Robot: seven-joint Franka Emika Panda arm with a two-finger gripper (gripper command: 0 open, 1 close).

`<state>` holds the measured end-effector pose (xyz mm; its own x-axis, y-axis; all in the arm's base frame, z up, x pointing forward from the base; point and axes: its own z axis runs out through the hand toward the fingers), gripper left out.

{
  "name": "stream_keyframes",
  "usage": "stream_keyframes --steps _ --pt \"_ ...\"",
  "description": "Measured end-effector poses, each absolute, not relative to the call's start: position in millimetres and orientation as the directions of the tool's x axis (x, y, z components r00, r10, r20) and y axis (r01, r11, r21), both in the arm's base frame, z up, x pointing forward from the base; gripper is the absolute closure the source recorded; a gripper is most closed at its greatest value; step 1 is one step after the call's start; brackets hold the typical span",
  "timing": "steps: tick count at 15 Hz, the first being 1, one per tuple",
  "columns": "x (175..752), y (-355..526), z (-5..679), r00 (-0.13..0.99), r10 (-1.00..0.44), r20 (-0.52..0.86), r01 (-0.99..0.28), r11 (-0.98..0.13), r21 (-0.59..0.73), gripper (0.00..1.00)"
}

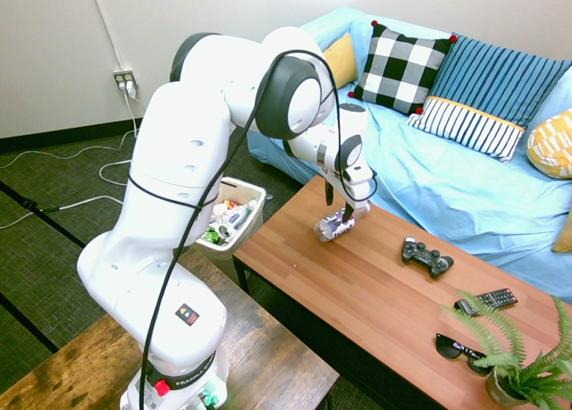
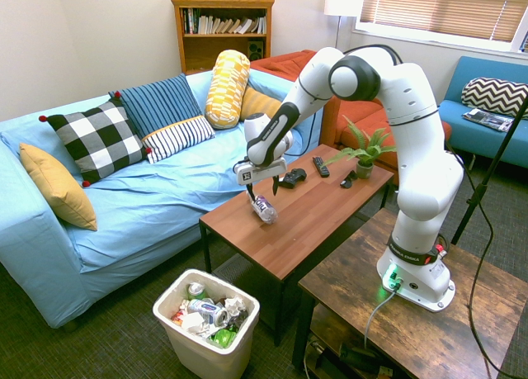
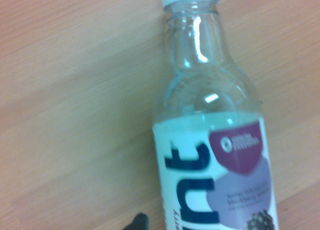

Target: Throw the bottle in the trash bin

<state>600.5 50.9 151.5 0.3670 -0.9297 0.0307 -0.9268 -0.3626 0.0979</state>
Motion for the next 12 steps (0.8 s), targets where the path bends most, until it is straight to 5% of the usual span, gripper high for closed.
stream_keyframes --steps 3,4,12 --pt "614 48 124 0.353 -0.935 0.036 -0.930 -0.346 0.127 0.00" --pt "617 45 118 0.345 -0.938 0.036 -0.932 -0.338 0.134 1.00" --pt "625 36 102 0.331 -0.943 0.022 -0.935 -0.325 0.142 1.00"
